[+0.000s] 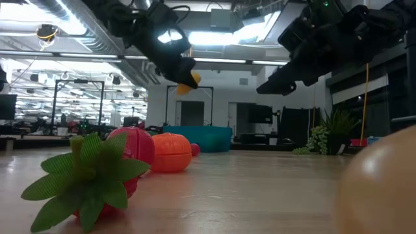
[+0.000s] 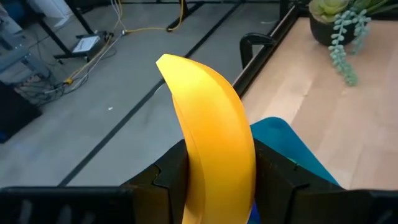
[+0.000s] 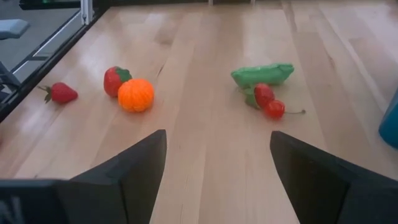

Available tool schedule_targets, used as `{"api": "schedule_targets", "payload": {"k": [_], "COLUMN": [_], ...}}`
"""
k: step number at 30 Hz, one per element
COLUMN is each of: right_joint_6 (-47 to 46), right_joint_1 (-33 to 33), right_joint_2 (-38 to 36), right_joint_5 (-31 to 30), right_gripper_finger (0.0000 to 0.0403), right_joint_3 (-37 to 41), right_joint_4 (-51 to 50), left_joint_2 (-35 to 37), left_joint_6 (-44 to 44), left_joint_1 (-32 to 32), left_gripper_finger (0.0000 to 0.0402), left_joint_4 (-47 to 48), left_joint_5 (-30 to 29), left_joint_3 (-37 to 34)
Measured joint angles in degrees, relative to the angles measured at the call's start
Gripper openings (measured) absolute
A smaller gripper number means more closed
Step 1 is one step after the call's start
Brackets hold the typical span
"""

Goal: Pick and placing Produce into tupperware
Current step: Put the yellow banana into the blue bin

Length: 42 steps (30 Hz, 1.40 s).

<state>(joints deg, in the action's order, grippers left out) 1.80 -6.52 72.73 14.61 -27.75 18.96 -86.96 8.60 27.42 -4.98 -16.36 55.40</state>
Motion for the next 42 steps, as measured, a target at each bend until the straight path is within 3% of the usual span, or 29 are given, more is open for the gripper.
{"api": "schedule_targets", "payload": {"k": [4,14,21,31,42], "right_joint_6": [0.2,0.1,0.1,1.8,2.9], "right_joint_1": [0.0,0.0,0.0,-0.1,-0.2], "right_joint_2": [0.0,0.0,0.0,0.0,0.0], "right_joint_5": [0.0,0.0,0.0,0.0,0.0], "right_gripper_finger": [0.0288,0.0288,0.0288,0.0288,0.0288], "right_joint_3": [0.0,0.0,0.0,0.0,0.0], "right_joint_4": [-0.4,-0.5,-0.4,1.4,2.3], "left_joint_2": [0.0,0.0,0.0,-0.6,-8.7], "left_joint_6": [1.0,-0.1,1.1,2.1,3.9], "left_joint_1": [0.7,5.5,5.7,5.7,7.2], "left_gripper_finger": [0.0131,0.0131,0.0131,0.0131,0.0131], "left_joint_4": [6.3,24.3,34.1,35.7,36.4], "left_joint_5": [1.6,14.7,16.2,17.0,17.6], "left_joint_3": [3.9,11.0,15.9,18.0,18.5]}}
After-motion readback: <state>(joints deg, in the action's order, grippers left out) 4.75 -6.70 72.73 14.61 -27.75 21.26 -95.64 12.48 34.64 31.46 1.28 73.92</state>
